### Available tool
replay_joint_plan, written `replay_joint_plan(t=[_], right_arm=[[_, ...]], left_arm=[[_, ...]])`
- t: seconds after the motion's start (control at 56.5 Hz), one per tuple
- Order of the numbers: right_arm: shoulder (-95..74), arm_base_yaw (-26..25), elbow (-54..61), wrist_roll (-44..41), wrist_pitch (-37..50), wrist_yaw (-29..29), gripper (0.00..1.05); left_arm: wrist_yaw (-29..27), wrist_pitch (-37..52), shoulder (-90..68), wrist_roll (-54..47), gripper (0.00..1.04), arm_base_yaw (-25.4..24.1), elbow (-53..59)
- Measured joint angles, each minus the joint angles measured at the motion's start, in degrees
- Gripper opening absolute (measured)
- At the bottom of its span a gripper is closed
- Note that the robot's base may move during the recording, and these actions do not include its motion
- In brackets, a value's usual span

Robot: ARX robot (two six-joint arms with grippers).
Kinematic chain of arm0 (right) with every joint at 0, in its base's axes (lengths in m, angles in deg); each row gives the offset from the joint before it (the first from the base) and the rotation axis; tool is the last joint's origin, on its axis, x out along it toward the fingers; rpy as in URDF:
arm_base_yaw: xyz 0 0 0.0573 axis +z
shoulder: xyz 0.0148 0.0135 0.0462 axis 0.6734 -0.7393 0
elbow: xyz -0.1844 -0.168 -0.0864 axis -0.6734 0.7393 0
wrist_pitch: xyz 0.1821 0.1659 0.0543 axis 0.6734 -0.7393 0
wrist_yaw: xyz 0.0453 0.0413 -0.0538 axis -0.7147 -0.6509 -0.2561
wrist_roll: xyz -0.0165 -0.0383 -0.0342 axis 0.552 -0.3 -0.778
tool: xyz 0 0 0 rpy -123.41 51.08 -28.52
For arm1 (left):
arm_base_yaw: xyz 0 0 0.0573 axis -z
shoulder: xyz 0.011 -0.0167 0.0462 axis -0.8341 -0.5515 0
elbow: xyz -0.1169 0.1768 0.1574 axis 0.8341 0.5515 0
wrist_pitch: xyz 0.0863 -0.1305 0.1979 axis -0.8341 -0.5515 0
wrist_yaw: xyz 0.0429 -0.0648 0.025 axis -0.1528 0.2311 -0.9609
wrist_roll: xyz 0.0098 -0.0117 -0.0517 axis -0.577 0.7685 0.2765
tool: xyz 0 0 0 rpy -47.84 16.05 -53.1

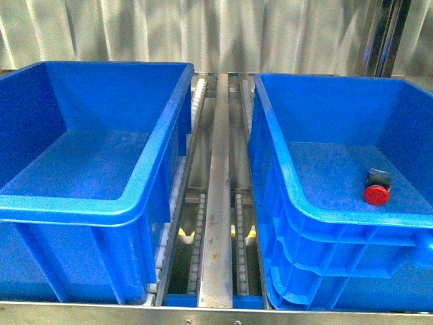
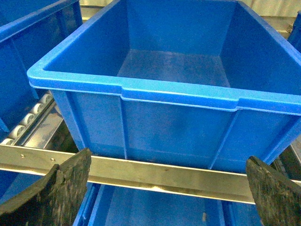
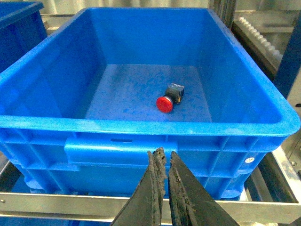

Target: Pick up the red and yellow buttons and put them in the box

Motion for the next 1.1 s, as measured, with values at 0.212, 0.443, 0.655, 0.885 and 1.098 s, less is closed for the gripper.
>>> replay_joint_plan(t=[0.212,0.443,0.655,0.885,1.098], right_arm=[[4.1,0.0,0.0,0.0,-4.1,0.0,0.04],[7.7,0.0,0.0,0.0,-7.7,0.0,0.04],[15.3,0.0,0.0,0.0,-17.4,0.0,0.04],[19.0,0.0,0.0,0.0,-19.3,0.2,0.04],[19.1,0.0,0.0,-0.1,-19.4,0.0,0.22]], left_arm=[[0.0,0.0,0.0,0.0,0.97,0.0,0.0],[0.0,0.0,0.0,0.0,0.97,0.0,0.0],[0.0,0.0,0.0,0.0,0.97,0.0,0.0],[0.0,0.0,0.0,0.0,0.97,0.0,0.0],[0.0,0.0,0.0,0.0,0.97,0.0,0.0]])
